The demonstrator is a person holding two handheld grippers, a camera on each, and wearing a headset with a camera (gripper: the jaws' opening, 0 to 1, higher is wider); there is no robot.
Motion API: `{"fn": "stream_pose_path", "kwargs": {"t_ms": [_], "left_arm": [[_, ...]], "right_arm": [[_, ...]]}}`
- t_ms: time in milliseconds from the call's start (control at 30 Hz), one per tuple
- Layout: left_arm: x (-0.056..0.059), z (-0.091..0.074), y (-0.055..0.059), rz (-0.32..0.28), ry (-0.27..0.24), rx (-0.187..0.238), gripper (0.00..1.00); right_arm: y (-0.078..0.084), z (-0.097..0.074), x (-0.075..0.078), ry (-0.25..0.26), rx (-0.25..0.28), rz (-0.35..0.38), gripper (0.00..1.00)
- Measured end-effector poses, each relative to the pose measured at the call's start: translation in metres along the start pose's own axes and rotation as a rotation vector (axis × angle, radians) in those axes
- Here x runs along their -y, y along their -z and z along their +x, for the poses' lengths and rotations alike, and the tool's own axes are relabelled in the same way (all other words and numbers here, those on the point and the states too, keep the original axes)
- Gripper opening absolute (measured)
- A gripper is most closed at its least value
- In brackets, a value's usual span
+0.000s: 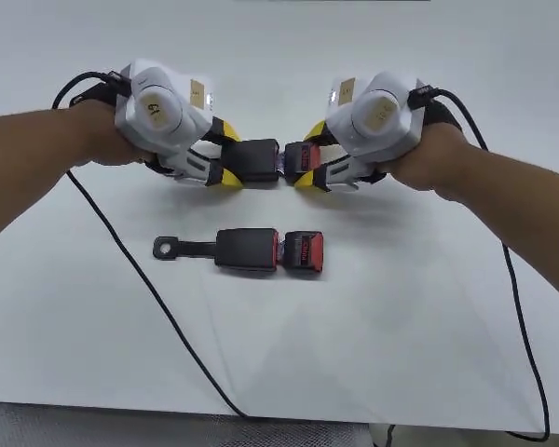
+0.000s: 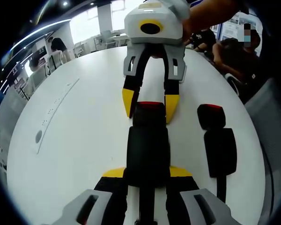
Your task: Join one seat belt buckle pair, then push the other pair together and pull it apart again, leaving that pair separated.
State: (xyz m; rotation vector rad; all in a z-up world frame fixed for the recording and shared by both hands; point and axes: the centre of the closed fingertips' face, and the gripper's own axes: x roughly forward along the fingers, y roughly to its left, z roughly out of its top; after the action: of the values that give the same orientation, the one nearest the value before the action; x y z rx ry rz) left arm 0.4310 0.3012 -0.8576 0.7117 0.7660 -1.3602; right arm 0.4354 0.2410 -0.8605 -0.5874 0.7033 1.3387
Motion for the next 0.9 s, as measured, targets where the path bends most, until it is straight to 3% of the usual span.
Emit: {"fn": "stream_pose_path", "kwargs": {"t_ms": [500,700,900], "left_arm": [[0.0,0.0,0.001,-0.002,-0.001,-0.013,0.32],[0.0,0.0,0.001,0.0,0.001,-0.015,0.32],[0.0,0.001,0.0,0.004,0.005,-0.028,0.32]], "right_arm": [[0.001,-0.003,-0.002,0.002,-0.006,-0.012,0.34],[0.015,-0.015,0.003,0.0,-0.017,-0.008,0.35],[0.017,-0.016,0.005,-0.002,0.0,-0.008,0.35]]}}
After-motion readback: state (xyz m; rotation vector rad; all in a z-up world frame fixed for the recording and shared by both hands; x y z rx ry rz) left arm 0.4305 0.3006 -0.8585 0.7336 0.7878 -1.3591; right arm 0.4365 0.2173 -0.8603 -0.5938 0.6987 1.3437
